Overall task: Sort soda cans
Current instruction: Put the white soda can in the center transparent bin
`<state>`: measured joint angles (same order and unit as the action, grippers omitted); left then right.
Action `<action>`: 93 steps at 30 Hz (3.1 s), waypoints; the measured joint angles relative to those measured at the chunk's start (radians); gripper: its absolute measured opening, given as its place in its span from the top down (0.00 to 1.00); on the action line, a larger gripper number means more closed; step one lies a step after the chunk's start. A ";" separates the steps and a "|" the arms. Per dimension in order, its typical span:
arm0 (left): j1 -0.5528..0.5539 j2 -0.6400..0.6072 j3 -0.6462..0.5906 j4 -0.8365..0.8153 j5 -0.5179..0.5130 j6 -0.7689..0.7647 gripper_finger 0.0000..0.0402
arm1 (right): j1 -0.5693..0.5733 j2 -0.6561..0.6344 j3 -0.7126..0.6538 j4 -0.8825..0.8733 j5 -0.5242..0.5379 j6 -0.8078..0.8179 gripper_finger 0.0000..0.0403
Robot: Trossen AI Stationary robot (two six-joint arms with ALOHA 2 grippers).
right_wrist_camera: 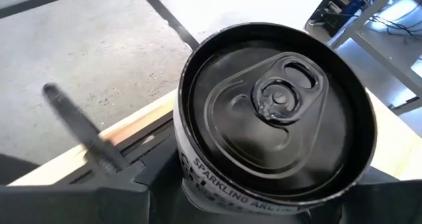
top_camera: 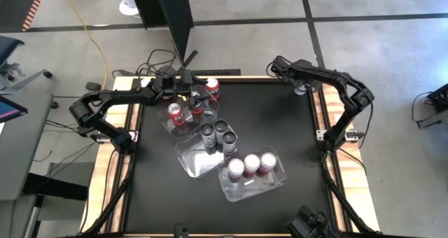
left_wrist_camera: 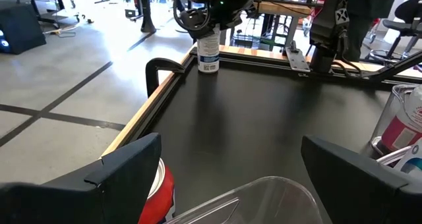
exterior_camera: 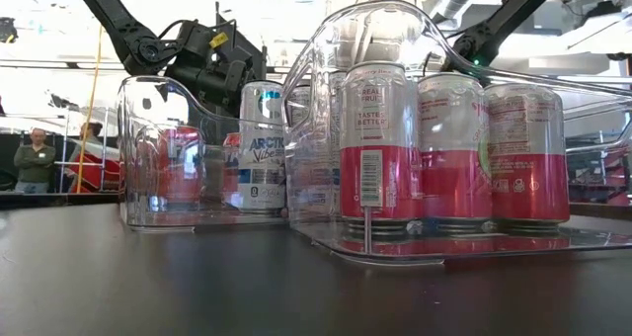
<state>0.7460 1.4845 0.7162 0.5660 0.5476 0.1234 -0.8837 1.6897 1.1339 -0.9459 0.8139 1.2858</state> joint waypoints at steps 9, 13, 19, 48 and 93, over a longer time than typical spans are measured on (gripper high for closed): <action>0.000 0.000 0.000 0.000 0.000 -0.001 0.11 | 0.100 -0.054 0.015 -0.003 0.006 -0.039 0.39; 0.000 0.000 0.000 0.000 0.000 -0.006 0.11 | 0.160 -0.108 0.028 -0.004 0.026 -0.094 0.39; 0.000 0.000 0.000 0.000 0.000 -0.022 0.11 | 0.271 -0.198 0.029 0.008 0.049 -0.184 0.39; -0.027 -0.113 0.000 -0.137 -0.010 -0.062 0.11 | 0.898 -0.469 0.113 0.640 -0.399 -1.267 0.40; -0.037 -0.113 0.000 -0.199 -0.010 0.007 0.11 | 0.981 0.229 0.403 0.519 -0.658 -1.354 0.40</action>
<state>0.7086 1.3712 0.7166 0.3672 0.5381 0.1307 0.0972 1.9186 1.5368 -0.4274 0.1561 -0.0686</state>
